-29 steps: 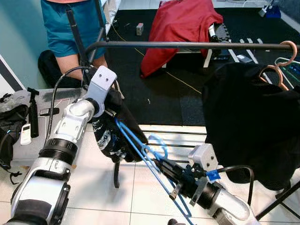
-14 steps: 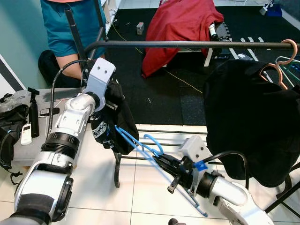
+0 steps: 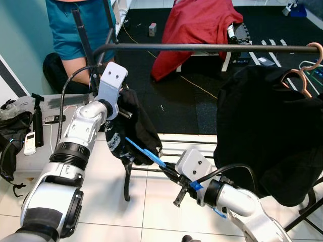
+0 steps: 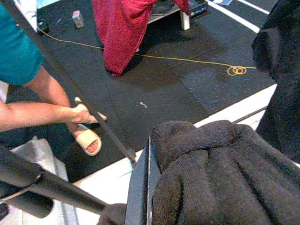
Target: Hang hanger
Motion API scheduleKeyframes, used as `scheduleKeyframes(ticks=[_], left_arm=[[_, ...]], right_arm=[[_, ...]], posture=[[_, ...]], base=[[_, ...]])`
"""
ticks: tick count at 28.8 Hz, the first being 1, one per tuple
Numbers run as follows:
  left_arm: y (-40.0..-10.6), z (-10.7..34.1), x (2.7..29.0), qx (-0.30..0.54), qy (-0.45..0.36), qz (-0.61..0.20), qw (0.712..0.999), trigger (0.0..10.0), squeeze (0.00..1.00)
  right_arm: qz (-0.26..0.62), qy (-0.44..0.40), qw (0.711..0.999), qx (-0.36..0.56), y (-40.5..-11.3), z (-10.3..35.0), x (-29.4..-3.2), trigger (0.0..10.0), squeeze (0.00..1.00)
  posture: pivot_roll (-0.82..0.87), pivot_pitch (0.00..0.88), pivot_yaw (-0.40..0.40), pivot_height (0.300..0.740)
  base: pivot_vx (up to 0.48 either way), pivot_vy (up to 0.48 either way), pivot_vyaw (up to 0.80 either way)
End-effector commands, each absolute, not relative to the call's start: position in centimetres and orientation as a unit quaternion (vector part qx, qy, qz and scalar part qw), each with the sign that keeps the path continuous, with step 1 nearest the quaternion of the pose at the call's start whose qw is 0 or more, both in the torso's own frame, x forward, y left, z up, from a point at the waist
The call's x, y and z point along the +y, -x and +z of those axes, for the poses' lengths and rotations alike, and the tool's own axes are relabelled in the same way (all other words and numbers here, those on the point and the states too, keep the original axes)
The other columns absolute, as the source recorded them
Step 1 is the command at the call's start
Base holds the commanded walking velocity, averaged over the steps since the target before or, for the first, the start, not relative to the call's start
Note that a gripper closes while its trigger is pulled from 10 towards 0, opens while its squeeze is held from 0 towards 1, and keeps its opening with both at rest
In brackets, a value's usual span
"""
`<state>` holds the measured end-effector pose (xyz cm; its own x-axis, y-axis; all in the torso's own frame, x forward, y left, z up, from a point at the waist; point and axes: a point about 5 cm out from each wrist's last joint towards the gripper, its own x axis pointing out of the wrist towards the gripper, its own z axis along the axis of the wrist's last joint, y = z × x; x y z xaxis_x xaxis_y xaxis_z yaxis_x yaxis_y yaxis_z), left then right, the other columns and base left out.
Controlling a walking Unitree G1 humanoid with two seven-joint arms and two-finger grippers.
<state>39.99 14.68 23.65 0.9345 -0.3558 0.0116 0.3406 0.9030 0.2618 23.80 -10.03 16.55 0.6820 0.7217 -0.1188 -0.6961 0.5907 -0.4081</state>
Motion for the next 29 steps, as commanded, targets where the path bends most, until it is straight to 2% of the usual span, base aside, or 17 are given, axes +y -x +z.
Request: scheduleKeyframes(ticks=[1, 7, 15, 20, 24, 29], left_arm=[[-40.0, 23.9, 14.5, -0.033, -0.117, -0.186, 0.975, 10.0, 0.00], [-39.8, 23.9, 14.2, -0.032, -0.111, -0.206, 0.972, 10.0, 0.00], [-39.7, 23.9, 14.0, -0.032, -0.111, -0.214, 0.970, 10.0, 0.00], [-39.3, 24.2, 13.3, -0.041, -0.095, -0.244, 0.964, 10.0, 0.00], [-39.0, 24.3, 12.9, -0.045, -0.089, -0.260, 0.960, 10.0, 0.00], [-37.6, 24.7, 11.9, -0.052, -0.073, -0.324, 0.942, 10.0, 0.00]], right_arm=[[0.381, 0.234, 0.892, -0.063, -23.9, 17.4, -9.4, 10.0, 0.00], [0.343, 0.260, 0.899, -0.084, -24.6, 17.7, -9.0, 10.0, 0.00], [0.285, 0.261, 0.919, -0.076, -25.3, 17.6, -10.0, 10.0, 0.00], [0.267, 0.179, 0.946, -0.046, -25.7, 16.7, -10.7, 10.0, 0.00], [0.265, 0.152, 0.951, -0.039, -25.9, 16.4, -10.8, 10.0, 0.00], [0.210, 0.087, 0.974, -0.003, -27.5, 15.3, -12.0, 10.0, 0.00]], posture=[[-0.09, 0.187, 0.091, 0.740], [-0.08, 0.186, 0.092, 0.740], [-0.08, 0.187, 0.091, 0.740], [-0.08, 0.184, 0.092, 0.740], [-0.08, 0.182, 0.092, 0.740], [-0.08, 0.172, 0.091, 0.740]], base=[[0.000, 0.000, 0.00], [0.000, 0.000, 0.00], [0.000, 0.000, 0.00], [0.000, 0.000, 0.00], [0.000, 0.000, 0.00], [0.000, 0.000, 0.00]])
